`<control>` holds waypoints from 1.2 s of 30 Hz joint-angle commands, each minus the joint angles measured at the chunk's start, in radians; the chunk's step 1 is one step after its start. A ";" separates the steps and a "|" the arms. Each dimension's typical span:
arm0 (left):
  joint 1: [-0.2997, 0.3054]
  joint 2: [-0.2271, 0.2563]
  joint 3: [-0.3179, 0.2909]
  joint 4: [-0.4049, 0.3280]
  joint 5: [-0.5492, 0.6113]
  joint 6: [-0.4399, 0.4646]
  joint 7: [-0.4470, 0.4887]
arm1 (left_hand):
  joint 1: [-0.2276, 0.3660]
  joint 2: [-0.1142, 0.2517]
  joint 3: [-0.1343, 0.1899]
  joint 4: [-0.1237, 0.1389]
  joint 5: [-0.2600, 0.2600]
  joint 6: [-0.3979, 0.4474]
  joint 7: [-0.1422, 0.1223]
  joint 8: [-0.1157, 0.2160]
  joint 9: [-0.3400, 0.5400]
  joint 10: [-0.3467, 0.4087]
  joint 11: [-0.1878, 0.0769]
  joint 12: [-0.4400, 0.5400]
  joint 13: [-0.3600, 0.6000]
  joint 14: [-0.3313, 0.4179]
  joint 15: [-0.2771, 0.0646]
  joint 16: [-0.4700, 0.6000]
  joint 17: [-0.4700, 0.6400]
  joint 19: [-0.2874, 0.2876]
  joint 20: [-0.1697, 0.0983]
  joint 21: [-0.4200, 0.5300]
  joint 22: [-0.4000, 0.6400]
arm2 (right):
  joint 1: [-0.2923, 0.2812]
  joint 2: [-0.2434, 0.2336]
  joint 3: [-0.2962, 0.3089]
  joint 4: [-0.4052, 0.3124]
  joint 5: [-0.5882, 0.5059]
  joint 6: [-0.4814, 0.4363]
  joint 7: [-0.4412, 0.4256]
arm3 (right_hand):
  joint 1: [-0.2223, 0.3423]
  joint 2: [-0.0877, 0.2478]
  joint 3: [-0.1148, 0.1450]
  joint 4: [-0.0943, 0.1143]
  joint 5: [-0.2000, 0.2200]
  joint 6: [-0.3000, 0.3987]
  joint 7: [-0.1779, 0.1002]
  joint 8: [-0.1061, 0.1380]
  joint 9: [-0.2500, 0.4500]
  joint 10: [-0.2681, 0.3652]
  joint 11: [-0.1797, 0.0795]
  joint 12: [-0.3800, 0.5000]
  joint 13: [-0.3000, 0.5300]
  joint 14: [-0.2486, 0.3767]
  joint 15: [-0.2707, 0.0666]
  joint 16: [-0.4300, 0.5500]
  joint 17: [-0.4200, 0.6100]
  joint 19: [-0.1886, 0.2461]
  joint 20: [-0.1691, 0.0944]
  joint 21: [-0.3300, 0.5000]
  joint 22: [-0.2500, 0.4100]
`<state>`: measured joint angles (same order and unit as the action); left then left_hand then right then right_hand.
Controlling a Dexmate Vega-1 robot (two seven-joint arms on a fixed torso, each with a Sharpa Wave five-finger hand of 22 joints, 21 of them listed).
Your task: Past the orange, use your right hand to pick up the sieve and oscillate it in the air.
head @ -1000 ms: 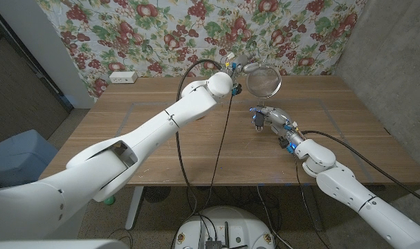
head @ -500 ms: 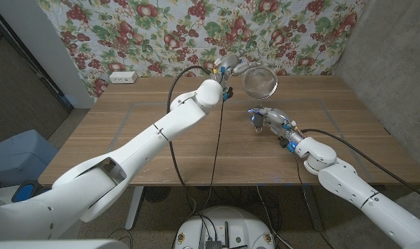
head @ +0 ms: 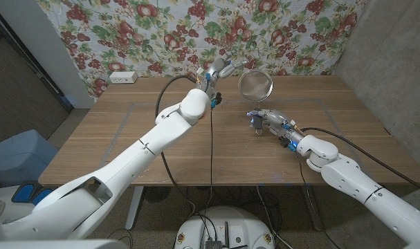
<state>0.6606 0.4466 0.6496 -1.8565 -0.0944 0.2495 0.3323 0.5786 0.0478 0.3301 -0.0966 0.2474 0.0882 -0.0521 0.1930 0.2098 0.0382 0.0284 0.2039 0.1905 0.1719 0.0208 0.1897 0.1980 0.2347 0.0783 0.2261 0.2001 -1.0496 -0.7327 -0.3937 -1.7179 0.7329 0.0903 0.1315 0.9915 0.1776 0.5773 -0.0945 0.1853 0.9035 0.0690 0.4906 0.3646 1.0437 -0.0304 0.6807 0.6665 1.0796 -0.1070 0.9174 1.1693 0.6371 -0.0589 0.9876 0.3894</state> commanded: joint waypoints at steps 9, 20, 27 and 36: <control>0.188 0.064 -0.162 -0.054 -0.120 -0.113 0.051 | -0.020 0.033 0.016 0.010 -0.008 0.031 -0.002 0.009 -0.010 0.029 0.002 0.010 0.002 0.013 0.002 0.012 0.002 0.013 0.002 0.008 0.003 | 0.056 -0.107 -0.008 -0.062 0.018 -0.141 0.072 | 0.004 0.009 0.014 0.004 0.006 0.009 -0.009 -0.005 0.013 0.099 -0.079 0.023 0.034 0.088 -0.115 0.013 0.032 -0.010 -0.086 0.028 -0.004; 0.248 0.085 -0.215 -0.059 -0.175 -0.125 0.075 | -0.029 0.042 0.019 0.011 -0.012 0.039 0.000 0.008 -0.014 0.029 0.007 0.009 0.001 0.012 0.004 0.010 0.001 0.011 0.000 0.007 0.003 | 0.122 -0.152 -0.026 -0.057 0.062 -0.244 0.170 | 0.009 0.010 0.016 -0.002 0.006 0.017 0.002 -0.011 0.013 0.106 -0.076 0.024 0.035 0.099 -0.115 0.025 0.048 -0.009 -0.081 0.049 -0.009; 0.257 0.093 -0.227 -0.056 -0.192 -0.127 0.081 | -0.036 0.047 0.020 0.011 -0.016 0.040 0.001 0.007 -0.017 0.026 0.011 0.007 0.001 0.009 0.003 0.009 0.000 0.007 -0.001 0.006 0.003 | 0.152 -0.180 -0.039 -0.060 0.059 -0.305 0.192 | 0.011 0.010 0.018 -0.004 0.005 0.018 0.007 -0.016 0.015 0.108 -0.076 0.026 0.039 0.102 -0.114 0.030 0.053 -0.010 -0.079 0.061 -0.013; 0.249 0.094 -0.225 -0.041 -0.207 -0.135 0.076 | -0.045 0.051 0.022 0.010 -0.020 0.040 0.003 0.004 -0.020 0.023 0.016 0.005 0.000 0.006 0.002 0.007 -0.001 0.003 -0.002 0.005 0.003 | 0.184 -0.207 -0.050 -0.066 0.050 -0.351 0.219 | 0.013 0.010 0.019 -0.007 0.004 0.021 0.012 -0.022 0.019 0.112 -0.074 0.024 0.036 0.103 -0.114 0.036 0.055 -0.014 -0.079 0.075 -0.018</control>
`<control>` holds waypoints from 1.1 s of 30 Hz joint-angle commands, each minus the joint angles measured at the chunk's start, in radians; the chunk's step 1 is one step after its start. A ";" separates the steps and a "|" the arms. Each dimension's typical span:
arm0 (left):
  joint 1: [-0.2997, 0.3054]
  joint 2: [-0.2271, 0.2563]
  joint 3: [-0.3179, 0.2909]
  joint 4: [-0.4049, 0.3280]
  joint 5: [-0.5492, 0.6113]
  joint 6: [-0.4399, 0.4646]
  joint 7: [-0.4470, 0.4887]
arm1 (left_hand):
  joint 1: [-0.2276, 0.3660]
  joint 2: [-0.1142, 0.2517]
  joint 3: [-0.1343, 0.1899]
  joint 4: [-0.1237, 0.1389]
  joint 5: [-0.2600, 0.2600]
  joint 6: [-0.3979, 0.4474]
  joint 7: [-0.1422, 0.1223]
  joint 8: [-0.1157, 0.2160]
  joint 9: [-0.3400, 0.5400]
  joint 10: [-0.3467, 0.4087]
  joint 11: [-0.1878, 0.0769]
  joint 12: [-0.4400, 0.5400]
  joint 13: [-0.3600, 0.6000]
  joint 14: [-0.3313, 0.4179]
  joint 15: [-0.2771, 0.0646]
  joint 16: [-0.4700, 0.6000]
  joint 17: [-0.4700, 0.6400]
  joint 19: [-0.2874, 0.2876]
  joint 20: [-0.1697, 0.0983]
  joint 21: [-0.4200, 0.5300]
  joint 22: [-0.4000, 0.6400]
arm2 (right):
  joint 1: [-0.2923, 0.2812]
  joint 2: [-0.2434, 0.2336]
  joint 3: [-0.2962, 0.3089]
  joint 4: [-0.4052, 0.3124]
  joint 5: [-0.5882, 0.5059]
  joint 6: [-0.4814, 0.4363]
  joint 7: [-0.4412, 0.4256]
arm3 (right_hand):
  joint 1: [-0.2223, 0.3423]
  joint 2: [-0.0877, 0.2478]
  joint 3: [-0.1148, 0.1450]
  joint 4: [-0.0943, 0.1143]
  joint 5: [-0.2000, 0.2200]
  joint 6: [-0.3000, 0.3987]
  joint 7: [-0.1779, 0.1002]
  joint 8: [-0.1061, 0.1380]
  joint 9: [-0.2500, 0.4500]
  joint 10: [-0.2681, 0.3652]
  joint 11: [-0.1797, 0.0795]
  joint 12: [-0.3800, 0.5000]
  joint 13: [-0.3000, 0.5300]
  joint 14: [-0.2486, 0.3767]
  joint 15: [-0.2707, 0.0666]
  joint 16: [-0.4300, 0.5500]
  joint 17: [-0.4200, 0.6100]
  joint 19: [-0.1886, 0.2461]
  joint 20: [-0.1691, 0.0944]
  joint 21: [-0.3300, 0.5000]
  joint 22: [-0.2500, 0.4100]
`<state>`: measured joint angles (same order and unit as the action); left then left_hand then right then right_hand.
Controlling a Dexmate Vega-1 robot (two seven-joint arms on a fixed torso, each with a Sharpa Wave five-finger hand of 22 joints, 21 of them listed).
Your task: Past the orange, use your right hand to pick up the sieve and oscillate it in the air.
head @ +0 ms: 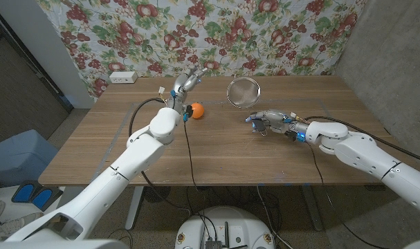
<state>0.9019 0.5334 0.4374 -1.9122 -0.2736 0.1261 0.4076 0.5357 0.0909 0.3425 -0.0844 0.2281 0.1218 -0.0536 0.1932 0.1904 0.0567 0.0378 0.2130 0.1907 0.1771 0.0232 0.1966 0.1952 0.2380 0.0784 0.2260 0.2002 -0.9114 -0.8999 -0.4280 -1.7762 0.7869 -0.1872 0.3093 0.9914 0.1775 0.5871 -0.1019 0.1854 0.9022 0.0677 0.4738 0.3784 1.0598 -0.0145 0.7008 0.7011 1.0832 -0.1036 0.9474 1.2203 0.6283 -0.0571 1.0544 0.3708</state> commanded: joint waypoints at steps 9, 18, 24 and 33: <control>0.008 0.005 -0.011 0.027 -0.039 -0.022 0.001 | -0.008 0.011 0.010 -0.004 -0.004 0.007 0.007 0.002 -0.002 0.003 0.010 -0.006 0.000 -0.003 0.000 -0.001 0.001 -0.004 -0.001 0.004 0.002 | 0.080 -0.050 -0.030 0.005 0.001 -0.118 0.080 | 0.016 0.011 0.012 -0.003 0.003 0.025 0.019 -0.012 0.006 0.102 -0.089 0.007 0.005 0.101 -0.117 0.011 0.006 -0.007 -0.079 0.021 -0.003; 0.008 0.004 -0.014 0.041 -0.053 -0.041 -0.007 | -0.014 0.012 0.011 -0.005 -0.007 0.008 0.008 0.001 -0.004 0.003 0.013 -0.006 0.000 -0.005 -0.001 -0.002 0.000 -0.006 -0.001 0.004 0.002 | 0.082 -0.045 -0.012 0.029 0.014 -0.068 0.123 | 0.018 0.011 0.014 -0.006 0.002 0.025 0.020 -0.019 0.008 0.098 -0.087 0.009 0.014 0.101 -0.117 0.016 0.007 -0.013 -0.079 0.034 -0.008; 0.011 0.005 -0.017 0.052 -0.066 -0.056 -0.015 | -0.017 0.014 0.012 -0.006 -0.008 0.007 0.008 0.000 -0.005 0.004 0.014 -0.006 0.000 -0.005 0.000 -0.002 0.000 -0.007 0.000 0.003 0.002 | 0.065 -0.030 0.013 0.052 0.031 -0.003 0.141 | 0.018 0.010 0.014 -0.005 0.002 0.021 0.016 -0.025 0.014 0.091 -0.091 0.013 0.028 0.097 -0.116 0.019 0.007 -0.025 -0.082 0.041 -0.012; 0.010 0.006 -0.020 0.064 -0.075 -0.077 -0.024 | -0.023 0.016 0.013 -0.007 -0.011 0.012 0.009 0.001 -0.006 0.003 0.015 -0.007 -0.001 -0.007 0.000 -0.003 0.000 -0.008 -0.001 0.003 0.002 | 0.021 0.000 0.066 0.078 0.070 0.112 0.155 | 0.011 0.008 0.011 0.000 0.003 0.015 0.003 -0.036 0.022 0.076 -0.091 0.013 0.042 0.084 -0.116 0.023 0.008 -0.046 -0.088 0.056 -0.020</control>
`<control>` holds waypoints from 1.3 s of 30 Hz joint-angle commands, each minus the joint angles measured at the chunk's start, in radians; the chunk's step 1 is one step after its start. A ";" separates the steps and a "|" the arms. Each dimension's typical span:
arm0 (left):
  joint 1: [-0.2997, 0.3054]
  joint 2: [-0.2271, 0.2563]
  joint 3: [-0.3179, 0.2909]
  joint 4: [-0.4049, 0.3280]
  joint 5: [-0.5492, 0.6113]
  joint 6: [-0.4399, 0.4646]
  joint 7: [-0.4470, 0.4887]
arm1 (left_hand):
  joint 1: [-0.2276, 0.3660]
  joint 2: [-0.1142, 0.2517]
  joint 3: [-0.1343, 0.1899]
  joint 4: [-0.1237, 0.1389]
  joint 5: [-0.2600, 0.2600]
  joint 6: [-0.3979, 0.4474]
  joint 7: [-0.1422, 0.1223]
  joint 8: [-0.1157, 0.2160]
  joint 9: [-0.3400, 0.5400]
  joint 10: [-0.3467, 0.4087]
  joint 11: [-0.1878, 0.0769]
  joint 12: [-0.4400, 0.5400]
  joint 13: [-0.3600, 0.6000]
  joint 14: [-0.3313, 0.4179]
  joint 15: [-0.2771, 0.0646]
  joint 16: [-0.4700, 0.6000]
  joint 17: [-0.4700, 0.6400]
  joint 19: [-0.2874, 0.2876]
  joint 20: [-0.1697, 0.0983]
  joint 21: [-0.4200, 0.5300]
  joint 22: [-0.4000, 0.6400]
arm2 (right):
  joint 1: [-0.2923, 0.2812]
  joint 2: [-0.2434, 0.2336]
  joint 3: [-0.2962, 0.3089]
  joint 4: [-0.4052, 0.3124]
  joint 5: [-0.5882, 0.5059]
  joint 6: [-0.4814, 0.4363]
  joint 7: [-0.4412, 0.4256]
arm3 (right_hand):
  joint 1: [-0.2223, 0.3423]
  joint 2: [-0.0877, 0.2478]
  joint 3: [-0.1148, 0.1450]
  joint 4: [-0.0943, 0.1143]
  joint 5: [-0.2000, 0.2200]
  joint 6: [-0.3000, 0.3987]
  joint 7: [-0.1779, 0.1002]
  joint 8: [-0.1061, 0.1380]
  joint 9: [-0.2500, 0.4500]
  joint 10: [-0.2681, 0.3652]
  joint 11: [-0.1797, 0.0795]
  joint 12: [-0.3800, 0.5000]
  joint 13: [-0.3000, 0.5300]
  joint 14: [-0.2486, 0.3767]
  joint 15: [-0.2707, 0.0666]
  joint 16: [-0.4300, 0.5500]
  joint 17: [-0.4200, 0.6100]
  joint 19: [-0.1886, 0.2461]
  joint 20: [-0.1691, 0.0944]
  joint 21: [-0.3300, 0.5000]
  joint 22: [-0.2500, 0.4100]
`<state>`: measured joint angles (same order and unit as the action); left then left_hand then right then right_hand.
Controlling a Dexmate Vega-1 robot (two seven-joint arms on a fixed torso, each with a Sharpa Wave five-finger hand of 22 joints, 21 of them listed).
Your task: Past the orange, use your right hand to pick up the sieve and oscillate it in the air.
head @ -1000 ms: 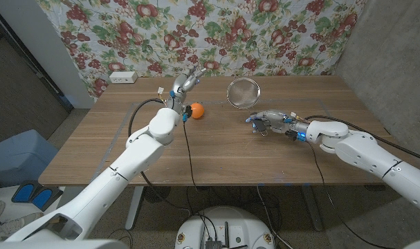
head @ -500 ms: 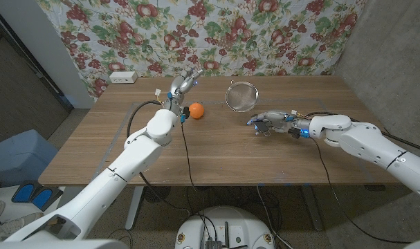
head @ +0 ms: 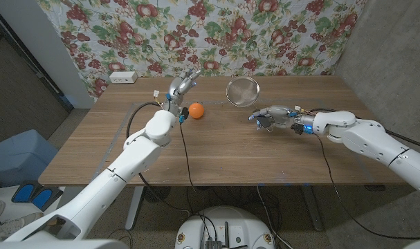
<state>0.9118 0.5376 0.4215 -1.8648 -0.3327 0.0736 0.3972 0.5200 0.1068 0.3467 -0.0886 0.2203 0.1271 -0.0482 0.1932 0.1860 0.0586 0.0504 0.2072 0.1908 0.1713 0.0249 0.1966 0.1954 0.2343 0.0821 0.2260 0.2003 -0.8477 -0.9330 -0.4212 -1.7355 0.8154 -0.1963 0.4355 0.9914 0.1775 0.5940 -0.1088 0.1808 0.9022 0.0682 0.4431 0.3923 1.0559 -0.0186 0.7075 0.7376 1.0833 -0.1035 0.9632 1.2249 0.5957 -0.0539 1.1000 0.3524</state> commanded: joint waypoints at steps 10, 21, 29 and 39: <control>-0.008 0.000 -0.009 0.039 -0.027 -0.044 -0.024 | -0.013 0.003 0.010 -0.004 -0.006 0.009 0.004 0.000 -0.002 0.002 0.003 -0.001 -0.001 -0.002 -0.004 -0.003 -0.001 -0.007 -0.005 0.003 0.002 | -0.059 0.065 0.096 0.070 0.074 0.207 0.066 | 0.003 0.006 0.001 0.012 0.010 0.008 -0.003 -0.017 0.016 0.071 -0.087 0.006 0.014 0.066 -0.116 0.010 0.004 -0.035 -0.097 0.023 -0.010; -0.023 -0.001 -0.007 0.063 -0.033 -0.056 -0.036 | -0.019 0.006 0.012 -0.005 -0.009 0.011 0.004 -0.001 -0.003 0.004 0.005 -0.001 -0.001 -0.004 -0.005 -0.004 -0.001 -0.010 -0.006 0.002 0.002 | -0.054 0.080 0.104 0.085 0.086 0.217 0.072 | -0.002 0.006 0.000 0.016 0.012 0.011 -0.004 -0.026 0.018 0.067 -0.089 0.003 0.016 0.054 -0.117 0.012 0.004 -0.045 -0.099 0.035 -0.018; -0.034 -0.004 -0.004 0.076 -0.036 -0.061 -0.042 | -0.026 0.008 0.014 -0.008 -0.011 0.017 0.006 0.000 -0.004 0.008 0.004 0.000 -0.001 -0.003 -0.005 -0.003 -0.002 -0.011 -0.007 0.002 0.002 | -0.042 0.085 0.096 0.095 0.082 0.206 0.074 | -0.004 0.006 0.000 0.017 0.013 0.011 -0.004 -0.032 0.023 0.064 -0.090 0.001 0.017 0.050 -0.117 0.016 0.004 -0.050 -0.100 0.046 -0.025; -0.035 -0.006 0.000 0.077 -0.037 -0.060 -0.042 | -0.031 0.009 0.015 -0.010 -0.013 0.021 0.005 0.001 -0.004 0.009 0.005 0.000 -0.001 -0.002 -0.006 -0.003 -0.003 -0.012 -0.008 0.002 0.002 | -0.021 0.053 0.076 0.084 0.072 0.127 0.067 | -0.004 0.007 0.001 0.016 0.014 0.015 0.000 -0.040 0.024 0.068 -0.089 -0.001 0.014 0.049 -0.117 0.021 0.004 -0.054 -0.098 0.058 -0.034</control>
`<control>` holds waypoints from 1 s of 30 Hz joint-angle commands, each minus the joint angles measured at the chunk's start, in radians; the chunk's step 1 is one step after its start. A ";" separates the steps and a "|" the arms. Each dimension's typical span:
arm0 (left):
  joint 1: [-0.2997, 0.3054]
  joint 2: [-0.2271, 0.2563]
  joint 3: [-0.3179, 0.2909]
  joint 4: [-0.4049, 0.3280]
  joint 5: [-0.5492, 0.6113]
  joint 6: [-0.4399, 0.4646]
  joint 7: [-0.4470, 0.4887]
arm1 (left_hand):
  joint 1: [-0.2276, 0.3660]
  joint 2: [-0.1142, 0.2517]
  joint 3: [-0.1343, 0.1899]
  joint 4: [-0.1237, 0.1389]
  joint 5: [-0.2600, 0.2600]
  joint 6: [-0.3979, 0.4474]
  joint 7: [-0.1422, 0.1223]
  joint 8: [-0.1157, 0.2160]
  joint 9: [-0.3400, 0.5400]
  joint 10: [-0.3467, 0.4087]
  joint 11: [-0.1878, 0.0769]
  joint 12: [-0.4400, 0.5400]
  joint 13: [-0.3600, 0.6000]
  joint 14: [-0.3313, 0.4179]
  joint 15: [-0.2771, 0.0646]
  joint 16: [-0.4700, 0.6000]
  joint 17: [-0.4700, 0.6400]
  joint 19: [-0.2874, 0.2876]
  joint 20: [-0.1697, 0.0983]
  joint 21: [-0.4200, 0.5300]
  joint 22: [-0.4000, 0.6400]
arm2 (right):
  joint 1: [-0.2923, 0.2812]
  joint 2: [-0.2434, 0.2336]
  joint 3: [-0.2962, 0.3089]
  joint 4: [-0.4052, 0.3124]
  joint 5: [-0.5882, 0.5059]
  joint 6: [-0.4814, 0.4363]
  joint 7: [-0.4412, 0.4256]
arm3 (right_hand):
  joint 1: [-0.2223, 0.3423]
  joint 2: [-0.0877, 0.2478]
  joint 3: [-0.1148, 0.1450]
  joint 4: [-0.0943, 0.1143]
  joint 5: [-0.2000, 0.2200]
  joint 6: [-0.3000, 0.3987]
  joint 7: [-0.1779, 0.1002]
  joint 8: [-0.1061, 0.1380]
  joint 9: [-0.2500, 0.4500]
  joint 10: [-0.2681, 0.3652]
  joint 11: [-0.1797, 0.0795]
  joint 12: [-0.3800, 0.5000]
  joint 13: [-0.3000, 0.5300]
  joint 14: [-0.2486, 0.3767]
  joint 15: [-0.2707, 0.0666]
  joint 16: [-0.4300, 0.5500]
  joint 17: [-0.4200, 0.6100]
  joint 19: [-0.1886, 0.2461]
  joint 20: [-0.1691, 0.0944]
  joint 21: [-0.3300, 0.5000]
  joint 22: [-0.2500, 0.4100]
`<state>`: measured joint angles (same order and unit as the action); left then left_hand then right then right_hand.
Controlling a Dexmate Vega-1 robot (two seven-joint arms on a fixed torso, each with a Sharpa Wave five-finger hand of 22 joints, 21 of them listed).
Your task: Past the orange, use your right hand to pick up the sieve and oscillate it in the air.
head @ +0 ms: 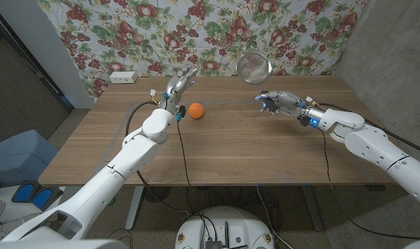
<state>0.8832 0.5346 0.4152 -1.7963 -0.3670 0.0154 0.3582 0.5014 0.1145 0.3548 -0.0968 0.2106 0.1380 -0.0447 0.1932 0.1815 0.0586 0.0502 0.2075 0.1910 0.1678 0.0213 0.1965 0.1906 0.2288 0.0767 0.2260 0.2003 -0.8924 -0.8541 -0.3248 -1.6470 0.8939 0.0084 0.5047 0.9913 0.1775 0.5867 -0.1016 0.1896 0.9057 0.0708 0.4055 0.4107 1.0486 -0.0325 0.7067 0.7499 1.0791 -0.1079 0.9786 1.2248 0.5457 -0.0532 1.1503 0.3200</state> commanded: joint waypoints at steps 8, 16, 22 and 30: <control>-0.002 0.000 0.009 0.000 0.000 0.004 0.002 | -0.016 0.003 0.008 -0.003 -0.005 0.012 0.003 0.000 0.000 0.010 0.005 -0.001 -0.001 0.001 -0.003 -0.003 0.002 -0.007 -0.001 0.002 0.002 | 0.062 -0.060 -0.052 -0.008 -0.014 -0.172 0.022 | -0.002 0.009 0.012 0.008 0.005 0.006 0.004 -0.016 0.004 0.069 -0.066 -0.015 -0.015 0.047 -0.112 0.009 0.003 -0.013 -0.095 0.019 -0.012; 0.002 -0.001 0.010 -0.009 0.003 0.010 0.010 | -0.020 0.004 0.009 -0.006 -0.007 0.013 0.003 0.000 0.000 0.008 0.005 -0.002 -0.001 -0.001 -0.004 -0.004 0.001 -0.009 -0.001 0.002 0.002 | 0.107 -0.091 -0.087 -0.011 -0.032 -0.267 0.041 | 0.005 0.012 0.019 0.003 0.003 0.009 0.019 -0.030 0.001 0.077 -0.059 -0.018 -0.023 0.049 -0.113 0.015 0.002 -0.006 -0.088 0.037 -0.024; 0.005 0.000 0.011 -0.015 0.006 0.015 0.015 | -0.023 0.005 0.010 -0.008 -0.008 0.017 0.004 0.001 0.000 0.007 0.005 -0.003 -0.001 -0.003 -0.003 -0.004 0.001 -0.013 -0.002 0.000 0.002 | 0.142 -0.112 -0.117 -0.015 -0.054 -0.341 0.051 | 0.013 0.014 0.028 -0.004 -0.001 0.022 0.044 -0.042 -0.003 0.095 -0.051 -0.024 -0.042 0.060 -0.113 0.024 0.001 0.007 -0.081 0.059 -0.036; 0.004 -0.001 0.011 -0.013 0.008 0.011 0.013 | -0.026 0.006 0.012 -0.011 -0.009 0.020 0.006 0.001 0.000 0.005 0.006 -0.004 -0.001 -0.007 -0.003 -0.006 0.000 -0.017 -0.002 -0.001 0.002 | 0.165 -0.120 -0.134 -0.005 -0.062 -0.382 0.069 | 0.032 0.014 0.044 -0.023 -0.010 0.042 0.076 -0.059 -0.010 0.110 -0.037 -0.032 -0.062 0.082 -0.112 0.038 -0.001 0.024 -0.076 0.089 -0.053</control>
<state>0.8859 0.5341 0.4250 -1.8070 -0.3634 0.0253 0.3693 0.4831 0.1225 0.3620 -0.1040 0.2029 0.1487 -0.0372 0.1932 0.1816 0.0640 0.0556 0.2079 0.1858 0.1679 0.0214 0.1897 0.1909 0.2182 0.0768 0.2260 0.2003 -0.7667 -0.9532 -0.4270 -1.6580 0.8507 -0.2939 0.5523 0.9911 0.1778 0.6053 -0.1200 0.1809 0.8949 0.0934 0.3510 0.3995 1.0793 -0.0019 0.6765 0.6854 1.0791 -0.1079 1.0065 1.2220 0.5591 -0.0518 1.2310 0.2690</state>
